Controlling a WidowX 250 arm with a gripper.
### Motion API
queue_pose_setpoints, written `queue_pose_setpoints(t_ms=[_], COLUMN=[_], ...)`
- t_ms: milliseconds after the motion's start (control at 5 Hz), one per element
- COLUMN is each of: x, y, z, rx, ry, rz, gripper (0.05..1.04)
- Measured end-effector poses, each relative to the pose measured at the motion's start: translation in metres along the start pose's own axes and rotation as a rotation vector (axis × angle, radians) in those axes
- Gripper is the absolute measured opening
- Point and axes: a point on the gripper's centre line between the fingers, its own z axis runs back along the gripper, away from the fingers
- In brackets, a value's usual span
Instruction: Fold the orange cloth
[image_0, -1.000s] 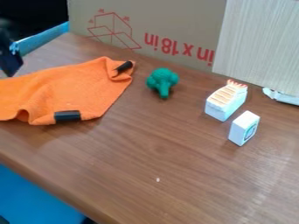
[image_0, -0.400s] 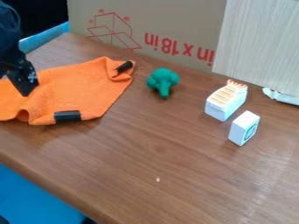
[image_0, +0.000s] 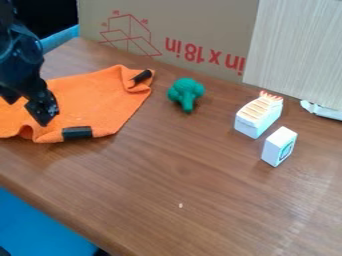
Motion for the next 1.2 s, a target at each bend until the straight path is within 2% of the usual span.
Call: queue_pose_setpoints(t_ms=[400, 600, 800, 1200], x=[-0.003, -0.001, -0.003, 0.002], y=[-0.015, -0.012, -0.011, -0.002], z=[-0.019, -0.028, -0.042, -0.058], rx=[0.065, 0.097, 0.112, 0.157], ry=[-0.004, -0.002, 0.027, 0.049], rz=[-0.066, -0.068, -0.07, -0.068], gripper=[0.999, 0.999, 0.999, 0.999])
